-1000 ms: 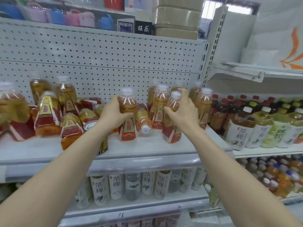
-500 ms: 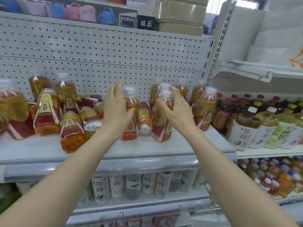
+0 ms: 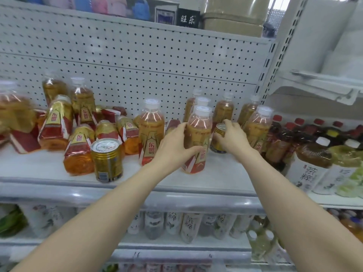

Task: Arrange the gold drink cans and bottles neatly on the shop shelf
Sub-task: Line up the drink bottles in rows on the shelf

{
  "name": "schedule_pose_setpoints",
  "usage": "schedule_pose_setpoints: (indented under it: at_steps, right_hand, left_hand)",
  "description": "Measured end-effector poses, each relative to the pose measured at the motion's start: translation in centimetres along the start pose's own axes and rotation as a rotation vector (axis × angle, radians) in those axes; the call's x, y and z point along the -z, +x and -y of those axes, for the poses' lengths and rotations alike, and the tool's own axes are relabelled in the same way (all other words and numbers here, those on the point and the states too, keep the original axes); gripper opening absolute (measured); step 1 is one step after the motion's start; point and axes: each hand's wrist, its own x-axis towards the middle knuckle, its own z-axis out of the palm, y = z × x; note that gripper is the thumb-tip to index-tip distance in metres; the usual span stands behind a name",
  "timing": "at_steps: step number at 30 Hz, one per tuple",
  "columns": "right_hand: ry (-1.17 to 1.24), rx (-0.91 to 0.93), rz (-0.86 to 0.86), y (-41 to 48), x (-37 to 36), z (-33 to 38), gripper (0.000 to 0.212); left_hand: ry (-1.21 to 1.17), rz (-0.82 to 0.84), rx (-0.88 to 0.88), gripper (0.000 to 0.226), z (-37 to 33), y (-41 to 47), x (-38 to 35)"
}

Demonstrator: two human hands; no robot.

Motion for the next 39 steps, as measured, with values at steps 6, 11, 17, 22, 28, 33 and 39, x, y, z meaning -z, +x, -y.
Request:
schedule_pose_setpoints:
  at_steps: [6, 11, 17, 22, 28, 33, 39]
  right_hand:
    - [0.057, -0.075, -0.049, 0.8, -1.7, 0.1, 0.053]
    - [0.058, -0.02, -0.075, -2.0, -1.1, 0.3, 0.056]
    - [0.063, -0.057, -0.105, -6.9, 0.1, 0.0, 0.054]
    - [0.045, -0.1, -0.183, -10.5, 1.4, 1.5, 0.05]
    - [0.085, -0.151, -0.229, -15.4, 1.8, 6.1, 0.054]
    - [0.113, -0.126, -0.213, -19.4, 0.2, 10.2, 0.053]
    - [0.146, -0.067, -0.242, -21.0, -0.5, 14.5, 0.049]
  left_hand:
    - [0.006, 0.011, 0.015, 0.064, 0.0, 0.2, 0.0]
    - [-0.01, 0.003, 0.02, 0.063, 0.0, 0.1, -0.2]
    - [0.015, -0.043, -0.025, 0.06, -0.2, -1.3, -0.3]
    - [0.146, -0.134, -0.176, 0.065, 1.4, -5.2, 2.4]
    - [0.294, -0.444, -0.275, 0.05, 5.9, -9.7, 9.7]
    - [0.345, -0.304, 0.088, 0.086, 10.7, -10.0, 13.0]
    - [0.408, -0.089, 0.128, 0.081, 11.2, -8.6, 14.5]
